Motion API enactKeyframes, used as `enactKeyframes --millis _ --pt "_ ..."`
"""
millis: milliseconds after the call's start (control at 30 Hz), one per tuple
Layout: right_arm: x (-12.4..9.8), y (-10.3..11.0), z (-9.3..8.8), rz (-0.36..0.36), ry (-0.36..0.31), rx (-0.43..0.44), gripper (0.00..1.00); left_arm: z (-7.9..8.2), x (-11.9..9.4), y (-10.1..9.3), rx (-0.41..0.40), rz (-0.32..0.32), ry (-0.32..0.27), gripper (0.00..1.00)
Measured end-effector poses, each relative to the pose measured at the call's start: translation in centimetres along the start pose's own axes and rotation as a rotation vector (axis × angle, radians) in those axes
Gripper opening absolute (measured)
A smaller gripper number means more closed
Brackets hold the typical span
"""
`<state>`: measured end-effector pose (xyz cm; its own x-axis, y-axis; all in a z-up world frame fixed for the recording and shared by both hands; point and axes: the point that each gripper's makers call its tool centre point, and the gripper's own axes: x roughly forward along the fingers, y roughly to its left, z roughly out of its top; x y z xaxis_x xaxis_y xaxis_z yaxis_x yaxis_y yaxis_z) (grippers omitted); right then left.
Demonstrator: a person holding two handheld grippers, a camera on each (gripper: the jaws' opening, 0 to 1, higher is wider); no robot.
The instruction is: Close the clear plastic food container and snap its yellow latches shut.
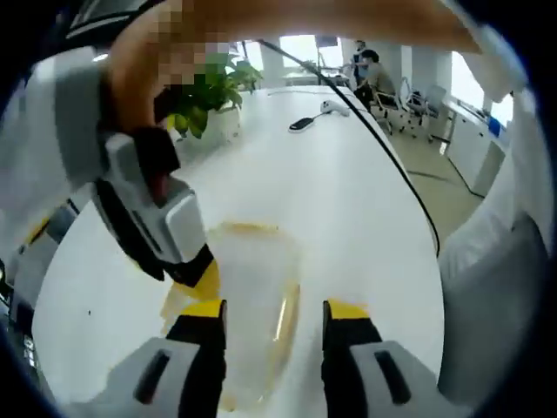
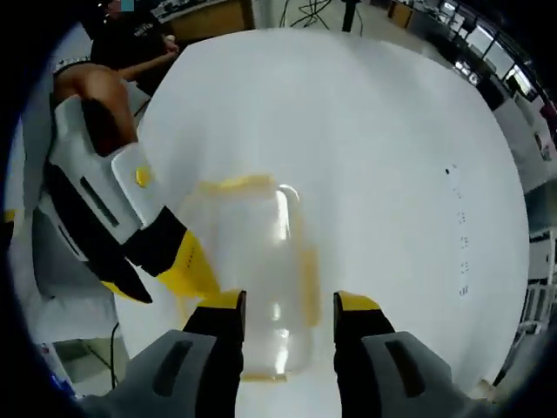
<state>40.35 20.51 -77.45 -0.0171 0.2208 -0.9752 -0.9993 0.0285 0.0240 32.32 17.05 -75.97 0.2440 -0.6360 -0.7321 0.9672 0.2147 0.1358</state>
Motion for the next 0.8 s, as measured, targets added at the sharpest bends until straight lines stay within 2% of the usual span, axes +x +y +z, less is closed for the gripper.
enactKeyframes --millis 200,233,267,333,400,433,500,800 --pt "0.2 0.4 -0.2 0.064 0.052 -0.015 0.34 -0.4 0.7 0.9 0.066 0.005 0.067 0.33" --pt "0.1 0.7 -0.8 0.081 0.088 -0.023 0.34 -0.3 0.8 1.0 0.065 -0.001 0.077 0.31" --pt "0.2 0.6 -0.6 0.082 0.079 -0.022 0.34 -0.2 0.9 0.9 0.061 -0.016 0.079 0.31" --pt "0.2 0.5 -0.9 0.093 0.102 -0.026 0.34 0.0 1.1 0.9 0.055 -0.023 0.088 0.30" --pt "0.2 0.5 -0.9 0.107 0.101 -0.009 0.35 -0.4 1.2 1.3 0.104 0.006 0.127 0.27" --pt "0.3 0.5 -1.0 0.117 0.101 -0.002 0.34 -0.6 1.3 1.4 0.153 0.013 0.149 0.27" --pt "0.3 0.7 -0.9 0.141 0.102 0.005 0.32 -0.9 1.6 1.1 0.147 0.023 0.179 0.28" --pt "0.6 1.1 -0.7 0.130 0.162 -0.028 0.32 -1.1 1.8 1.0 0.203 0.069 0.227 0.30"
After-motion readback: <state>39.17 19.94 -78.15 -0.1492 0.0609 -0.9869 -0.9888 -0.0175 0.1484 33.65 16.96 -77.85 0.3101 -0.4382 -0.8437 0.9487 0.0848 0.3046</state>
